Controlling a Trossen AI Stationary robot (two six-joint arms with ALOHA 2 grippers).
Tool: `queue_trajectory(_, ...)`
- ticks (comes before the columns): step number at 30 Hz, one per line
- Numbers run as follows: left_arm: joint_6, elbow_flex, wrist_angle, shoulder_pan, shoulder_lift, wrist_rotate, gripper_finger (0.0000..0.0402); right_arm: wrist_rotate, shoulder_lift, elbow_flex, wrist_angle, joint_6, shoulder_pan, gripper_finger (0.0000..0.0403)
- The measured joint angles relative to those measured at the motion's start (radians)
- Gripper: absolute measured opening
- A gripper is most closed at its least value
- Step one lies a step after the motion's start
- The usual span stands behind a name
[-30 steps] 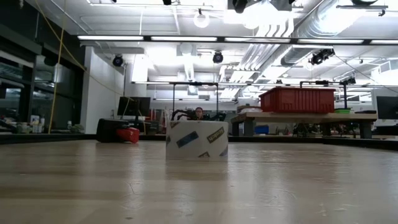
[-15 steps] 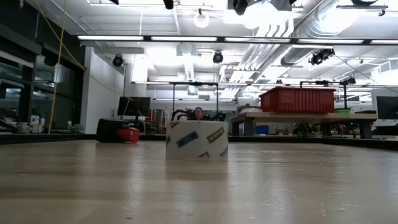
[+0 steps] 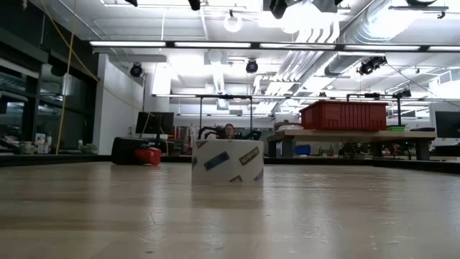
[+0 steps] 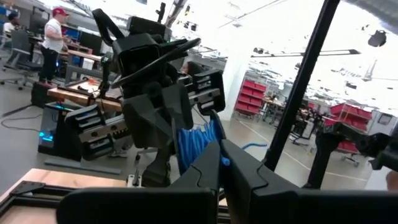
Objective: Coil cords
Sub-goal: Uncoil the blue wire from the spool
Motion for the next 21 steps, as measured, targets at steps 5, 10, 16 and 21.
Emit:
queue_trajectory(5,-0.040,0.000,0.001,0.009,-0.001,0.000,0.0001,0.012,0.000,0.000,0.000,0.018,0.000,0.0039)
queue_trajectory(10,-0.052,0.000,0.000,0.026,-0.001,0.004,0.0001,0.061,0.000,0.000,0.001,0.016,0.009,0.0115)
queue_trajectory(16,-0.082,0.000,0.000,0.040,-0.001,0.011,0.0001,0.076,0.000,0.000,-0.001,-0.067,0.014,0.0185)
queue_trajectory(21,-0.104,0.049,0.001,0.040,-0.002,0.029,0.0000,0.076,-0.006,0.000,-0.006,-0.102,0.007,0.0191)
